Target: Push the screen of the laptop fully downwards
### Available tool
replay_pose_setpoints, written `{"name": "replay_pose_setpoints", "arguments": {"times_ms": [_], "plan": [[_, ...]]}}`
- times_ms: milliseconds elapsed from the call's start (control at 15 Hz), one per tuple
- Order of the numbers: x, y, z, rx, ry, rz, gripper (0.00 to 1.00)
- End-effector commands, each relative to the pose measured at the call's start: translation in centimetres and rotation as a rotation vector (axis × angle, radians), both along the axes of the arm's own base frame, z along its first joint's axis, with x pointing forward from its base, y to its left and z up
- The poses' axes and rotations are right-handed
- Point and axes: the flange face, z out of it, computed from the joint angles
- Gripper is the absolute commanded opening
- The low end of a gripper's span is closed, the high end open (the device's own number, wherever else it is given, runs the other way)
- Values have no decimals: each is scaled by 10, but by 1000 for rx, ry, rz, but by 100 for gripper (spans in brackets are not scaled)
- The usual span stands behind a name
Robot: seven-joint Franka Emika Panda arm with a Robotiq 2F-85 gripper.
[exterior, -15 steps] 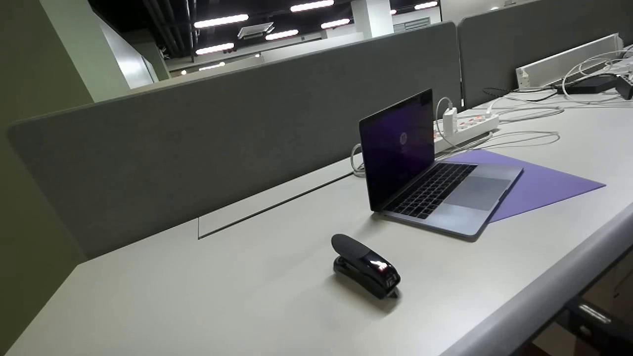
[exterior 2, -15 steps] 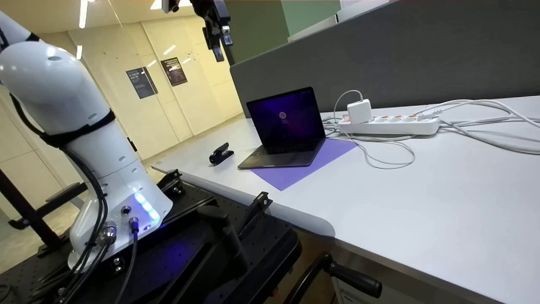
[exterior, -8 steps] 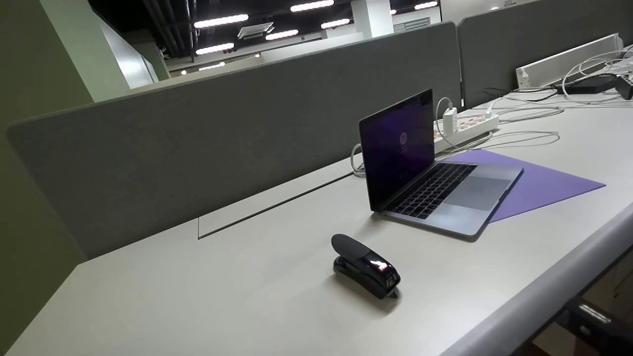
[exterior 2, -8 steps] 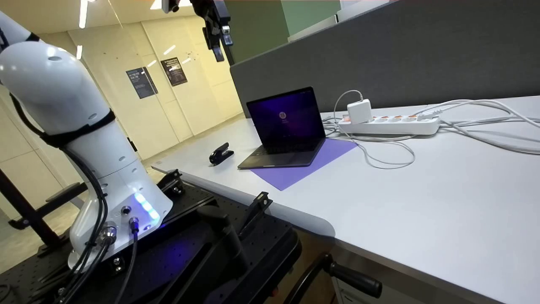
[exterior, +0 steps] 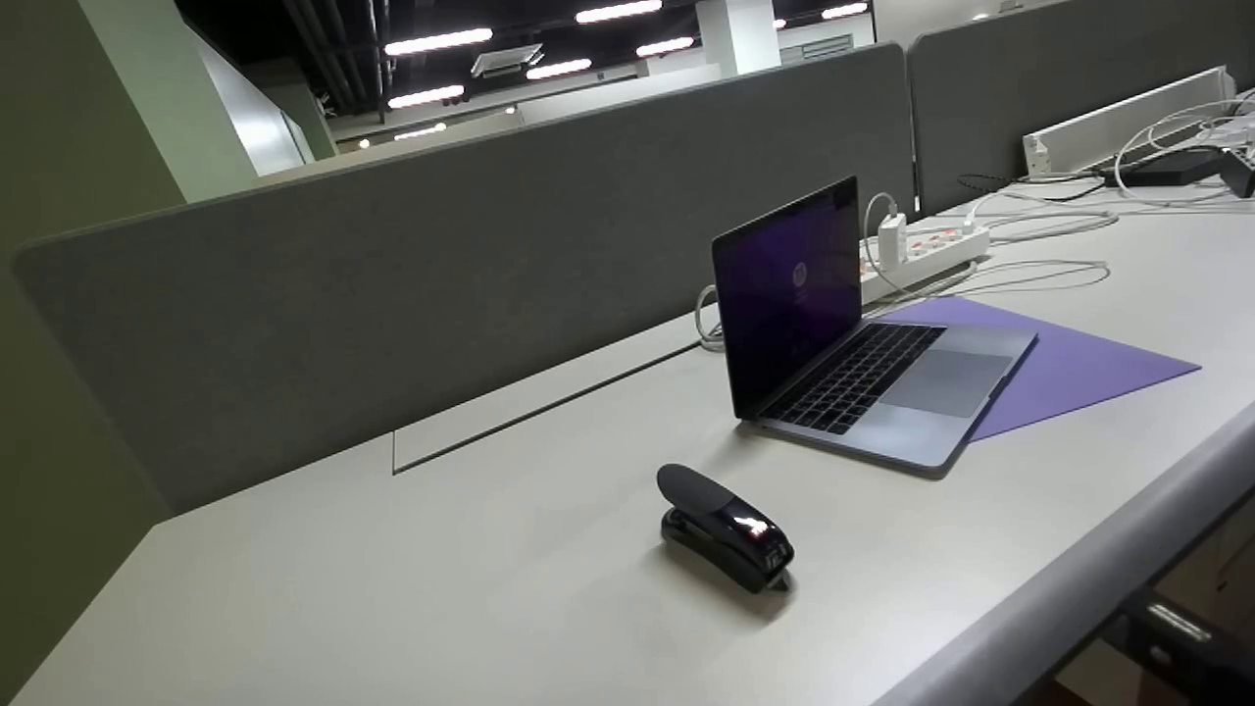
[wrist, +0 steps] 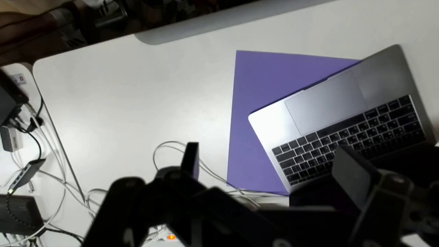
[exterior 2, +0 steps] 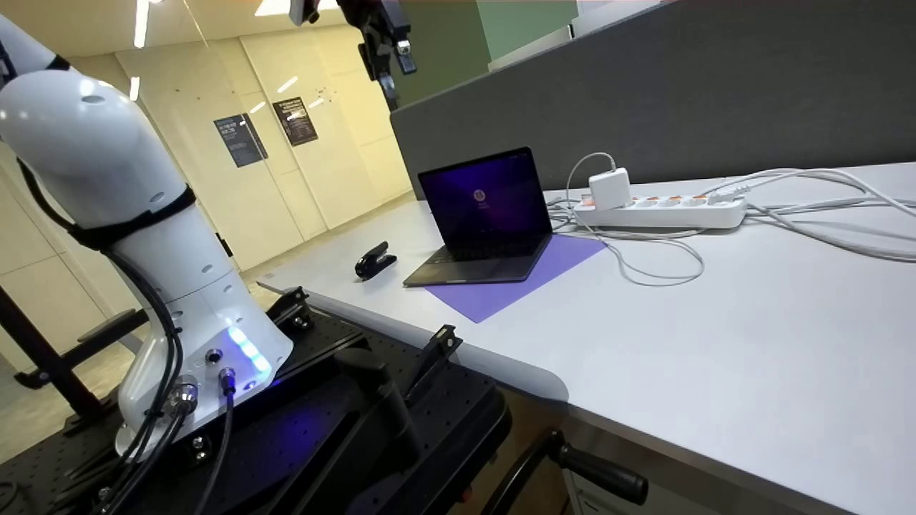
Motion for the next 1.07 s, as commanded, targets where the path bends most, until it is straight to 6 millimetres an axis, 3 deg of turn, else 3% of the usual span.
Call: {"name": "replay_pose_setpoints", "arguments": {"times_ms": [0,400,667,733,1000], "plan": [[33,-4,-4,-17,-74,43,100],[94,5,-20,15,-139,227,100],[129,28,-33,114,-124,376,100],[108,22,-34,85,-130,334,100],[113,24,-40,93,-118,344,100]]}}
